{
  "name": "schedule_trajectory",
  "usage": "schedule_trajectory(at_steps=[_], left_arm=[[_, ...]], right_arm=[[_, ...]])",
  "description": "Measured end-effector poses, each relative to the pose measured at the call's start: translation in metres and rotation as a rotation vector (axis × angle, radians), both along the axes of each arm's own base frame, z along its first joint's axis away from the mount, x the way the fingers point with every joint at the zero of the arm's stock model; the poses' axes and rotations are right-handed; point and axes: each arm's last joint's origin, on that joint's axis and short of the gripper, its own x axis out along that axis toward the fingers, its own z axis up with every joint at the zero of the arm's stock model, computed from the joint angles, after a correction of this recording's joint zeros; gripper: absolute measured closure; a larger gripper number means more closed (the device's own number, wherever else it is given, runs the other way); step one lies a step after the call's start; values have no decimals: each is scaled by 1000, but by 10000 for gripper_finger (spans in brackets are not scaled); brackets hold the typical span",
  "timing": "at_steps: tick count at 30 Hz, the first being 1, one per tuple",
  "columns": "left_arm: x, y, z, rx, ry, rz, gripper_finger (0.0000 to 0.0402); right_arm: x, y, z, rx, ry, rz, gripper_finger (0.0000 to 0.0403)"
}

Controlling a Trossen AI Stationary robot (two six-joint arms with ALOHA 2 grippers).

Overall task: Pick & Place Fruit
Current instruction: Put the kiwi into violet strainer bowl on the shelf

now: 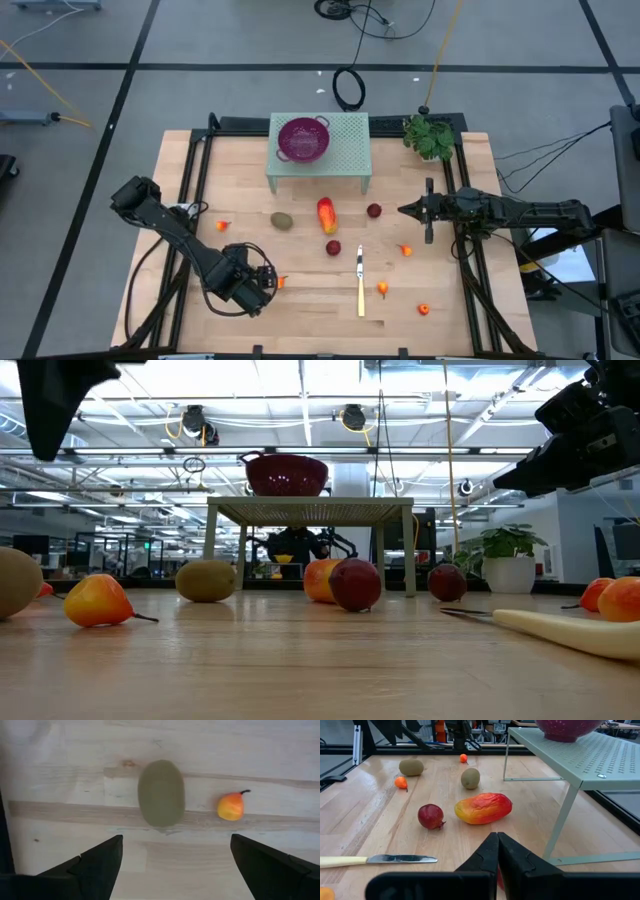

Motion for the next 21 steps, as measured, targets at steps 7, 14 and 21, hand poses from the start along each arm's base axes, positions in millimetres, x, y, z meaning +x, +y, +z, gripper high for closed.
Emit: schedule_trajectory(at_steps=[7, 14, 21], left_arm=[[-2, 2, -21, -4, 1, 2, 6], [-4, 8, -30, 14, 27, -24, 7], [2, 14, -41, -8, -1, -83, 2]], right_arm=[[0, 0, 0, 0, 0, 0, 399], [0, 0, 0, 0, 0, 0, 399], [0, 0, 0, 0, 0, 0, 399]])
